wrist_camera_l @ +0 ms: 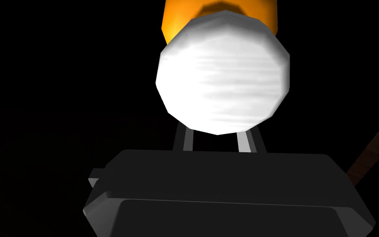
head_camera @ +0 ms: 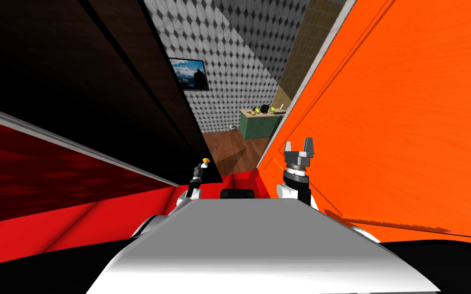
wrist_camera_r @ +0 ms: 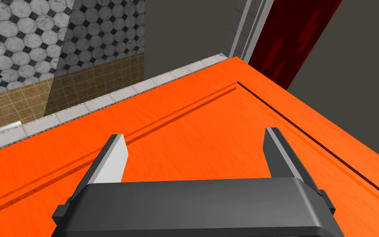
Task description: Pull the door open
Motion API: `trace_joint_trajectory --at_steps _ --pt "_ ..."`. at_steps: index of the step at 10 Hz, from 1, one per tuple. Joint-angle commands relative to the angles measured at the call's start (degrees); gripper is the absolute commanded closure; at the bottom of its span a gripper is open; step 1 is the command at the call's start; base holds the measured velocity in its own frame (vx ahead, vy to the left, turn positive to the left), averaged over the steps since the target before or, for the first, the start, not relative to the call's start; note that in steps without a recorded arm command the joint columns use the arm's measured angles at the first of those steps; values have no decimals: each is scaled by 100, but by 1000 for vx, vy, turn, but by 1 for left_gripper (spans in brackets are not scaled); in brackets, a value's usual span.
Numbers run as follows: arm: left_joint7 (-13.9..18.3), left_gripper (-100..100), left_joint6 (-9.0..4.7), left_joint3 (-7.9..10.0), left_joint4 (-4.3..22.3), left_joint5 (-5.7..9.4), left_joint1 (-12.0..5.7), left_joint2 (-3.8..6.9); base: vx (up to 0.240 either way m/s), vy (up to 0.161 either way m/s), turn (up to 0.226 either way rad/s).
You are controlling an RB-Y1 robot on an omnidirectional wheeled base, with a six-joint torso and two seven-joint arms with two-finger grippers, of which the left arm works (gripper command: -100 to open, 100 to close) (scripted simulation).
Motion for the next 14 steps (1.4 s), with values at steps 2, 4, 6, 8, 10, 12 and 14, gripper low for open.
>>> trace_joint_trajectory --at_steps 2,4,6,8,10,12,14 --pt "403 100 -109 -143 123 114 -135 -123 -48 23 -87" --pt "504 100 -109 -143 123 114 -135 -123 -41 21 -30" --pt "741 100 -90 -163 110 195 -138 -131 -35 17 -68" --pt "979 100 -71 -184 97 276 -140 -139 -42 21 -44" --pt "1353 100 -35 -223 72 434 -145 -155 -62 31 -126" --pt "1554 -100 135 -152 -5 552 -35 -81 -46 31 -10" --pt "1850 -100 147 -198 -31 645 -39 -100 -56 7 -55"
